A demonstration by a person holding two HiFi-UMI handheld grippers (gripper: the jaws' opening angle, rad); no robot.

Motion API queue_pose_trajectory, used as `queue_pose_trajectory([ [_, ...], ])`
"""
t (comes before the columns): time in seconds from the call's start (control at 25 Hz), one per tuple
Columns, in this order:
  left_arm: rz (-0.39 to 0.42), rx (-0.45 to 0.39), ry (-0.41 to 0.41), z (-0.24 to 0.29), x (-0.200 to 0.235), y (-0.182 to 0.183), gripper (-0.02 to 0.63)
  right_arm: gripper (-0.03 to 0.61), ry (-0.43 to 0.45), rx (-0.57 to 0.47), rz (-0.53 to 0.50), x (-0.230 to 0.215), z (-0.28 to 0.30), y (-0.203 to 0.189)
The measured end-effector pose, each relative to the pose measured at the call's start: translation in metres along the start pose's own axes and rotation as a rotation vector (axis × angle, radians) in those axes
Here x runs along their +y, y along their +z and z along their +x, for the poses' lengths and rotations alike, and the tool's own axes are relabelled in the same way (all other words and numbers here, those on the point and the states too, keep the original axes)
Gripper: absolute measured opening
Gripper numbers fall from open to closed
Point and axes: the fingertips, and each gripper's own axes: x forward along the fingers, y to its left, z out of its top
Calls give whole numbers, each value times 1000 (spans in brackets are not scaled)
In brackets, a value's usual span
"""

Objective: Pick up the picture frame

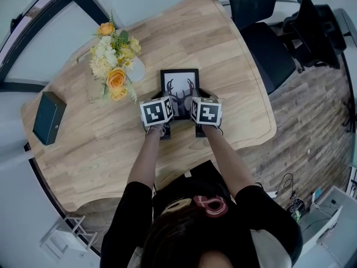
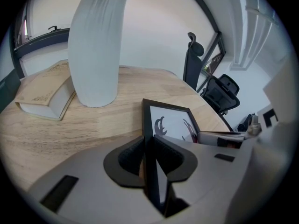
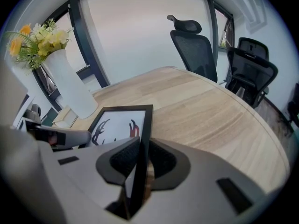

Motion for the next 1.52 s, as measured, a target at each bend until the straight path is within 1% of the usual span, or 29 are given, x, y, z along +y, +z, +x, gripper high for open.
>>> queue_pose_trajectory([
  [0.4,23,-32,-6,-13,-6,0,77,71,-7,-27,-20,2,-14,2],
  [0.76,4,-68,-21,-31,-3,2,77,71,5,-62,-57,14,-31,9],
  [1.04,11,-96,-28,-44,-6,5,77,71,10,-92,-66,18,-44,13],
  [1.24,17,-122,-40,-57,-13,6,77,71,20,-116,-82,19,-58,16],
  [1.52,33,-179,-51,-77,-22,15,77,71,29,-174,-87,21,-79,27],
])
